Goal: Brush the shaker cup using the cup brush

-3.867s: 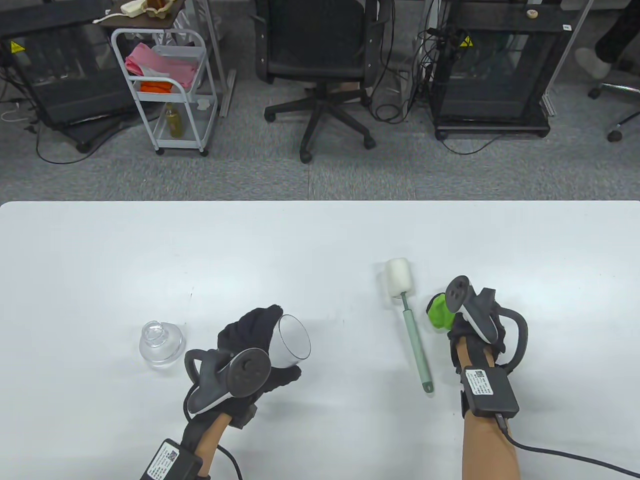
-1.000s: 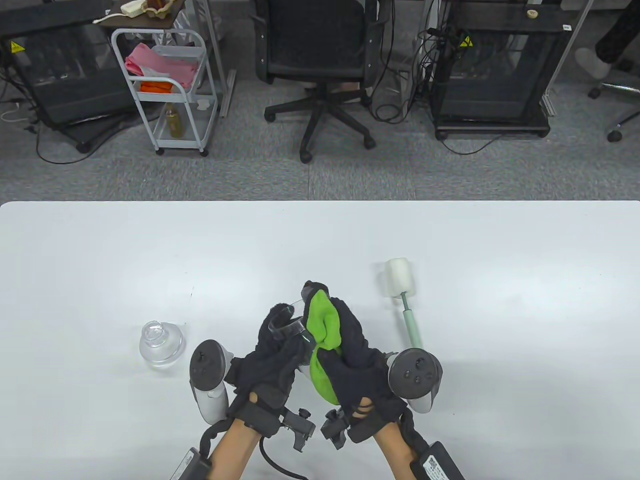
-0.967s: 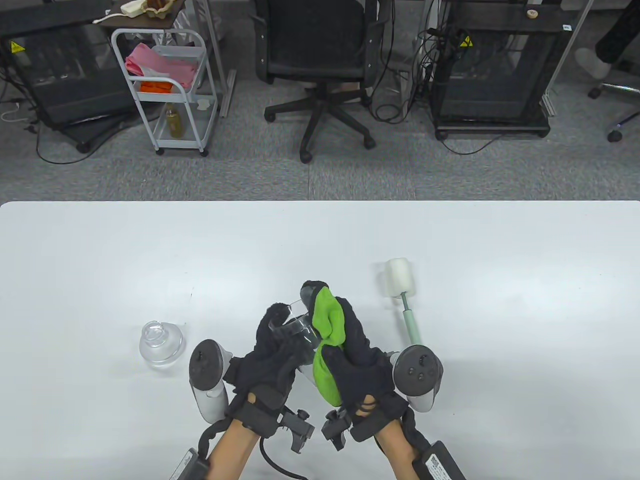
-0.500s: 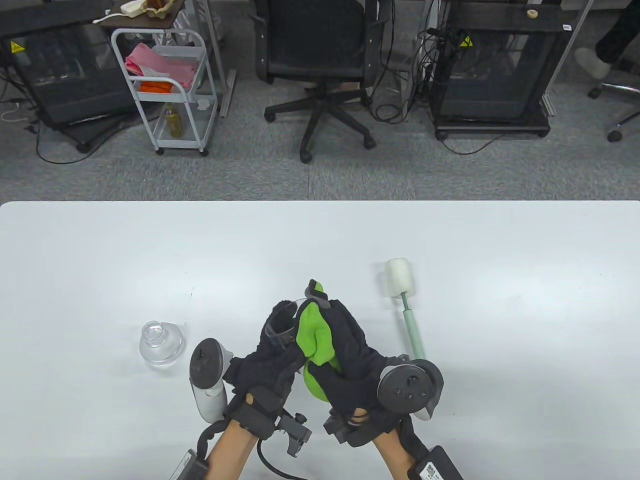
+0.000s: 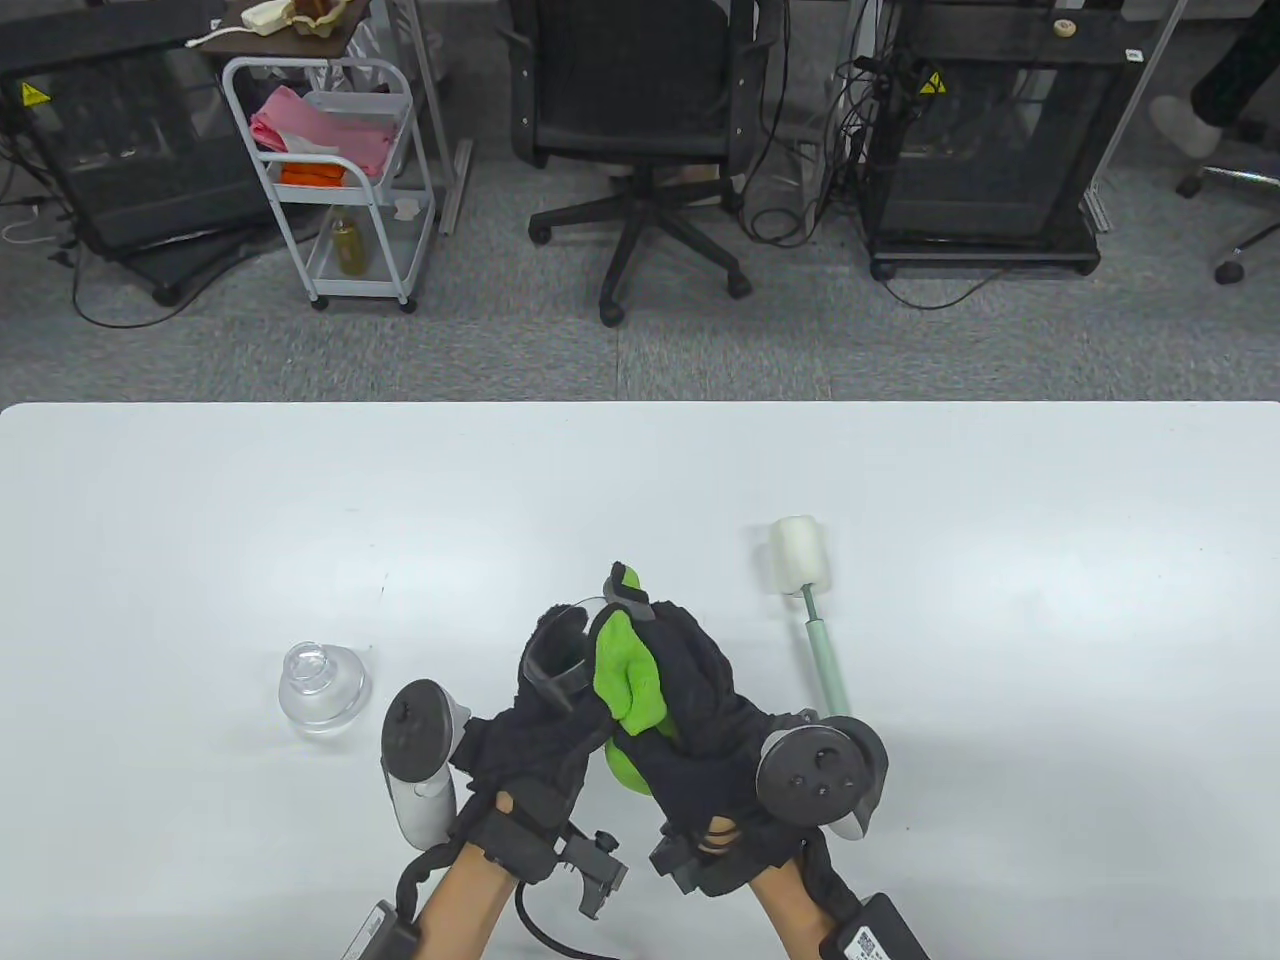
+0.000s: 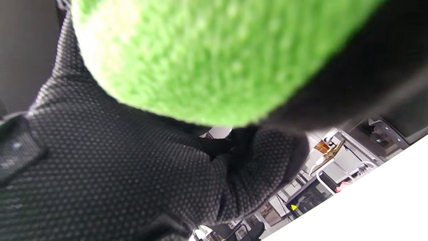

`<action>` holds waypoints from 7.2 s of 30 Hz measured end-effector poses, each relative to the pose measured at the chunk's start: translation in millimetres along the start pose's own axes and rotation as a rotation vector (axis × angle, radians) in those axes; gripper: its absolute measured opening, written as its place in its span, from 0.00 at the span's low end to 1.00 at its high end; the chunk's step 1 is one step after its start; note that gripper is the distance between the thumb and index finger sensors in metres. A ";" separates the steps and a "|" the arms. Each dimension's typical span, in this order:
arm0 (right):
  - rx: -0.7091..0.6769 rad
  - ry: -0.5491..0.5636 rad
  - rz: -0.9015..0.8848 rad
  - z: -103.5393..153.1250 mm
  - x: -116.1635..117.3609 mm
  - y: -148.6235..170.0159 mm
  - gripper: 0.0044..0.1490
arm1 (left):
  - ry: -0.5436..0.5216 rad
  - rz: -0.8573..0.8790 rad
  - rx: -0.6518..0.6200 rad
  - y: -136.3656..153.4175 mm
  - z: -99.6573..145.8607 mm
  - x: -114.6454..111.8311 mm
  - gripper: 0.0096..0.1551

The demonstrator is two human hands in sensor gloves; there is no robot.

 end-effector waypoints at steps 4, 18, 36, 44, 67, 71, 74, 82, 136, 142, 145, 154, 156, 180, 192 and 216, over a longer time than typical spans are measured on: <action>0.084 -0.071 -0.221 -3.2 2.9 8.7 0.46 | -0.031 -0.005 -0.032 -3.1 1.9 6.3 0.75; -0.023 -0.037 -0.029 -0.2 -1.3 -2.4 0.45 | 0.077 0.106 -0.026 3.4 -0.5 -9.4 0.72; -0.043 -0.033 -0.047 0.6 -1.9 -1.8 0.48 | 0.013 0.050 -0.046 -2.1 0.1 -1.5 0.72; 0.105 -0.157 -0.418 -1.3 2.4 12.9 0.49 | 0.221 0.238 -0.076 -1.3 -2.2 -7.7 0.77; 0.307 0.163 0.050 3.4 -80.3 55.3 0.37 | -0.158 -0.766 0.000 25.0 -42.6 18.0 0.74; 0.338 0.195 0.030 5.9 -90.1 68.0 0.38 | -0.124 -0.759 0.118 56.6 -66.0 14.8 0.73; 0.341 0.198 0.046 6.0 -91.3 71.2 0.38 | -0.095 -0.747 0.188 75.6 -81.5 11.7 0.73; 0.346 0.185 0.064 5.1 -89.0 74.8 0.40 | -0.094 -0.819 0.285 102.7 -102.4 9.4 0.73; 0.279 -0.032 -0.005 -1.2 -43.4 52.1 0.35 | -0.303 -0.579 -0.043 -47.0 -2.9 23.8 0.32; 0.250 -0.070 -0.167 2.1 -33.2 38.5 0.33 | -0.078 -0.484 -0.151 -31.6 -2.3 -10.5 0.42; 0.237 -0.162 -0.335 2.6 -26.6 39.9 0.34 | -0.047 -0.505 -0.145 -24.5 -1.8 -10.0 0.47; 0.094 -0.184 -0.054 2.8 -17.8 14.0 0.39 | -0.053 -0.309 -0.019 -12.5 -1.1 -9.4 0.48; -0.007 -0.096 0.164 2.9 -21.6 -0.4 0.37 | -0.038 -0.187 0.121 -2.7 -1.4 -9.3 0.48; 0.113 -0.120 -0.196 2.1 -24.8 16.5 0.36 | 0.153 -0.344 -0.083 -8.3 -5.8 -18.6 0.54; 0.008 -0.081 0.022 3.3 -15.5 5.2 0.38 | -0.061 -0.087 0.118 11.9 -3.7 -3.8 0.48; 0.105 -0.147 -0.196 0.8 -19.5 24.9 0.41 | -0.011 -0.268 0.022 -0.3 -6.8 -9.1 0.54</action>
Point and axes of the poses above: the tracker on the back of each hand, its own y axis roughly to the little-finger side, its own z axis roughly from the fingertips to the wrist, x = y × z, the point moved 4 cm from there along -z, roughly from the wrist to the fingertips, and after that the axes turned 10 degrees about x, right-handed, at the moved point
